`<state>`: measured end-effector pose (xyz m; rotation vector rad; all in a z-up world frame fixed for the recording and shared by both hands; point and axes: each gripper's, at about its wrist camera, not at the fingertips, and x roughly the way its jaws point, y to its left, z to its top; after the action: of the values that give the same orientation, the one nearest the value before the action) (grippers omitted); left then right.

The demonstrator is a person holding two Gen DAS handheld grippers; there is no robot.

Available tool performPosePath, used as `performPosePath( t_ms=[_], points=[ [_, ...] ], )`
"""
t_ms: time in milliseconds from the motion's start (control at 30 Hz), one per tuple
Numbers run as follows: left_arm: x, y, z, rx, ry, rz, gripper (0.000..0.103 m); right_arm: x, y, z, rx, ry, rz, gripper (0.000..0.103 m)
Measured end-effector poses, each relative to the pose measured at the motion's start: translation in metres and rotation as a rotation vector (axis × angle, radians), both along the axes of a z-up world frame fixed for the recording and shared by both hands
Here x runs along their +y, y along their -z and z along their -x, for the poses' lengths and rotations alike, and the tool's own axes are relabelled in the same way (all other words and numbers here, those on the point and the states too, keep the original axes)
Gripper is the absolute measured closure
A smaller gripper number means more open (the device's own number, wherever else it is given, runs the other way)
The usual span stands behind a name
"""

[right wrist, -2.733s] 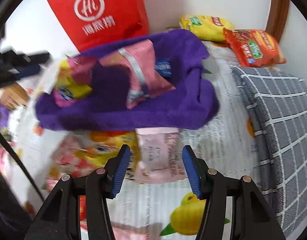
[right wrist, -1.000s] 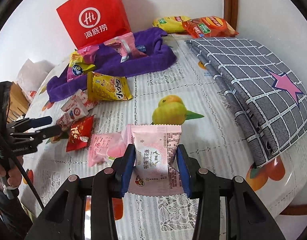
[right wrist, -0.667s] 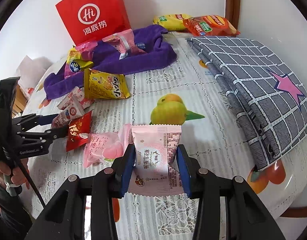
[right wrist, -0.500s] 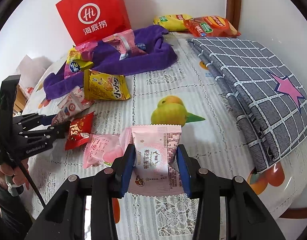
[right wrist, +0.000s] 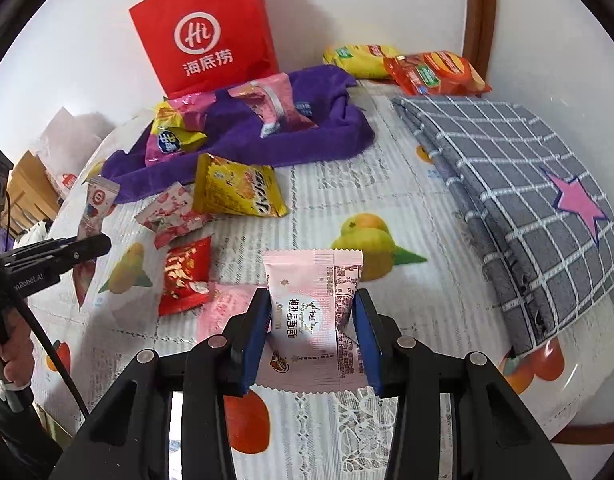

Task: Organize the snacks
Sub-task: 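Grasp the pink-white square packet with the right tool while the left tool grasps the long pink stick packet, then carry both held packets over the purple towel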

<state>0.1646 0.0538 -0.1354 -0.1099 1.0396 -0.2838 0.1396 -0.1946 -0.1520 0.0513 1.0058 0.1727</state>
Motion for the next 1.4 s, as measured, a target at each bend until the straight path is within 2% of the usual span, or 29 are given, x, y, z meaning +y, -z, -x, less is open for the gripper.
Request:
performPosePath(
  t_ms=[133, 433, 567, 800, 1000, 1200, 1400],
  points=[
    [0.006, -0.012, 0.003, -0.045, -0.062, -0.024, 0.084, 0.002, -0.014, -0.008, -0.031, -0.01, 0.001, 0.061],
    [0.02, -0.047, -0.016, -0.112, -0.173, -0.029, 0.084, 0.008, -0.06, -0.049, -0.13, -0.022, -0.077, 0.061],
    [0.031, -0.058, -0.029, -0.129, -0.216, 0.002, 0.084, 0.018, -0.072, -0.072, -0.156, -0.041, -0.08, 0.061],
    [0.04, -0.068, -0.057, -0.126, -0.262, 0.015, 0.084, 0.031, -0.094, -0.118, -0.169, -0.055, -0.125, 0.061],
    [0.044, -0.083, -0.09, -0.121, -0.29, 0.014, 0.084, 0.045, -0.121, -0.166, -0.192, -0.049, -0.108, 0.061],
    [0.046, -0.09, -0.13, -0.107, -0.32, 0.034, 0.084, 0.046, -0.123, -0.207, -0.172, -0.036, -0.12, 0.061],
    [0.049, -0.071, -0.162, -0.064, -0.343, 0.061, 0.084, 0.043, -0.105, -0.231, -0.162, -0.028, -0.128, 0.061]
  ],
)
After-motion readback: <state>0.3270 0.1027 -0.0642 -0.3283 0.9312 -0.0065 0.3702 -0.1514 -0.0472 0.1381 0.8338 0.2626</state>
